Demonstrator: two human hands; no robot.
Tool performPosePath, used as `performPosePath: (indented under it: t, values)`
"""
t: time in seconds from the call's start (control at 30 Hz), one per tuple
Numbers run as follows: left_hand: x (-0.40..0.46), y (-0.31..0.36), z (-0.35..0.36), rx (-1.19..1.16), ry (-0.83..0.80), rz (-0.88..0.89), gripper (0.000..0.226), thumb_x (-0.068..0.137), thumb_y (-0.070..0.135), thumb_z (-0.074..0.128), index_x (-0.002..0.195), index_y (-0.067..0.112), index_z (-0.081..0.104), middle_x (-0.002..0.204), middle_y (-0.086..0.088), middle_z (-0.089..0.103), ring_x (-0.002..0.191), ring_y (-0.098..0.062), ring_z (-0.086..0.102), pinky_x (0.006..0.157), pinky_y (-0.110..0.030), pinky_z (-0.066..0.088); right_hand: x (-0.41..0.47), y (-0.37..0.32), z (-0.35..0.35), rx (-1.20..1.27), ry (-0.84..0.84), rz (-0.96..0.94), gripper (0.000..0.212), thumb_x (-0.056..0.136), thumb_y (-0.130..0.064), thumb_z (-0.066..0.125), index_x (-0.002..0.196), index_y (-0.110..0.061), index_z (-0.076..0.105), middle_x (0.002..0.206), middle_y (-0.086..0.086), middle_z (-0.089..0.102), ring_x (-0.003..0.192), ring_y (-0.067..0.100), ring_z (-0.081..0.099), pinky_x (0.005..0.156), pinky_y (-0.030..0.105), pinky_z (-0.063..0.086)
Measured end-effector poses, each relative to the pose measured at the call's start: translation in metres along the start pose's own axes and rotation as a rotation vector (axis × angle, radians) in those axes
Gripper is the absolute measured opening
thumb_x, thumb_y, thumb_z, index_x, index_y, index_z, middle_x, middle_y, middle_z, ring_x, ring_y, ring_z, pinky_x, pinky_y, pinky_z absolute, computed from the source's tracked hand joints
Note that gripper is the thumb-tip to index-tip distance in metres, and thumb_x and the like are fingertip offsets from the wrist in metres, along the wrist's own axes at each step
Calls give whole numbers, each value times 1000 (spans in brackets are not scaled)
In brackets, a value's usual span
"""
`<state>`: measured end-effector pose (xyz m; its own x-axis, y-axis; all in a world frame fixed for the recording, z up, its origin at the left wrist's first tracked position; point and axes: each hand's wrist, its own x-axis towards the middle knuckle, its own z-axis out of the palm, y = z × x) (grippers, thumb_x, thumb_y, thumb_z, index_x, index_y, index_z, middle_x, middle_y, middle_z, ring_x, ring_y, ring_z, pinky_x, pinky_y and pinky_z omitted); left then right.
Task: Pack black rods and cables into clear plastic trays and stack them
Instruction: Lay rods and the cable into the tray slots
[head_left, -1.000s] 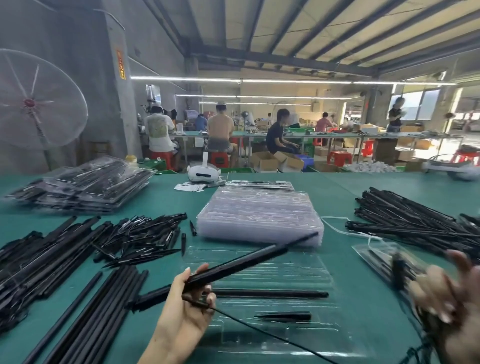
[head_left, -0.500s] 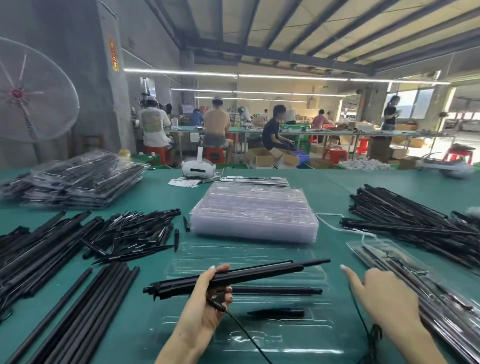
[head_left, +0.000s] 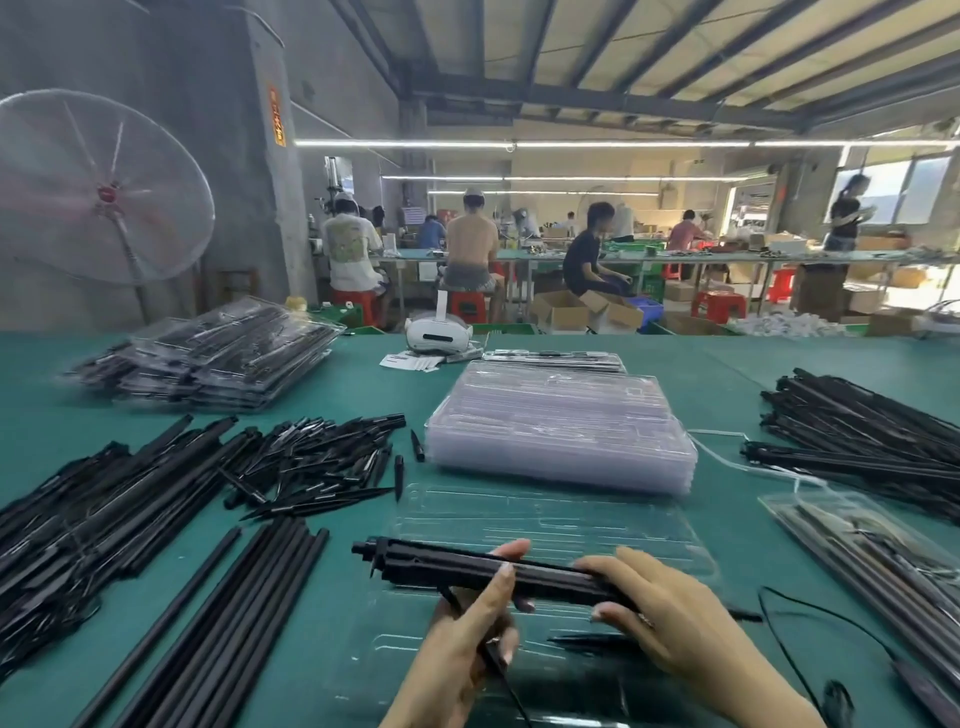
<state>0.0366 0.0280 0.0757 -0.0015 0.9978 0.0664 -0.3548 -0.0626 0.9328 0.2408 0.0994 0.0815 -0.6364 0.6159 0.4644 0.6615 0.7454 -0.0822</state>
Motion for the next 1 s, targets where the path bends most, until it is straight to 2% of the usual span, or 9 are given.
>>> performPosePath:
  t: [0.13, 0.23, 0.37, 0.5, 0.53, 0.67, 0.87, 0.93, 1.0]
  values:
    - [-1, 1, -2, -26, 10, 10, 62, 65, 10, 74, 124, 15, 55, 61, -10, 56, 44, -13, 49, 35, -17, 34, -9, -4, -2, -6, 188, -8, 37, 95, -53, 30, 115, -33, 54, 87, -16, 66, 71, 0, 62, 53, 13, 44]
    - [-5, 7, -6, -157, 0, 37, 56, 65, 8, 62, 122, 10, 58, 71, -17, 57, 53, -21, 55, 40, -23, 42, -12, -4, -4, 0, 270, -25, 38, 97, -50, 31, 105, -29, 62, 86, -17, 69, 69, 1, 65, 49, 16, 47]
    - [-4, 6, -13, -85, 192, 94, 36, 66, 11, 81, 93, 3, 59, 66, -10, 57, 53, -17, 57, 45, -23, 46, -14, -4, -4, -62, 333, 16, 32, 101, -48, 22, 86, -33, 45, 67, -17, 59, 54, 3, 54, 41, 18, 34]
    - [0, -2, -18, 105, 319, 133, 54, 65, 37, 78, 98, 1, 55, 72, -8, 71, 69, -24, 69, 88, -38, 49, -16, -2, -2, -51, 303, 104, 28, 99, -48, 24, 83, -32, 41, 58, -21, 55, 47, 1, 50, 39, 18, 32]
    - [0, -3, -18, 118, 335, 130, 61, 62, 43, 81, 100, 1, 57, 77, -10, 73, 75, -27, 71, 89, -39, 50, -17, -1, 0, -30, 284, 116, 24, 98, -47, 28, 84, -33, 43, 56, -22, 55, 46, 0, 51, 38, 18, 33]
    - [1, -2, -14, 46, 344, 111, 54, 62, 31, 79, 98, -2, 58, 70, -14, 70, 58, -32, 67, 51, -28, 55, -21, 10, 8, 123, 162, 173, 45, 96, -59, 26, 87, -34, 61, 66, -20, 65, 55, -3, 59, 45, 21, 49]
    - [-2, -1, -17, -52, 357, 77, 39, 82, 40, 55, 100, 9, 69, 70, -24, 67, 57, -29, 67, 50, -26, 55, -12, 3, -1, 235, 248, 234, 13, 89, -35, 61, 86, -28, 71, 83, -16, 60, 82, 4, 57, 69, 20, 46]
    - [-2, 0, -18, -82, 370, 87, 37, 83, 39, 55, 99, 9, 70, 73, -26, 68, 59, -31, 67, 51, -27, 56, -10, -15, -26, 440, 252, 277, 27, 88, -57, 53, 86, -34, 67, 81, -10, 62, 79, 8, 58, 69, 17, 44]
    - [-2, 0, -20, -96, 390, 99, 32, 86, 36, 54, 97, 9, 70, 74, -28, 68, 59, -31, 68, 50, -26, 56, -12, -31, -43, 629, 21, 377, 50, 72, -83, 44, 97, -43, 58, 81, -7, 67, 70, 6, 62, 65, 16, 47]
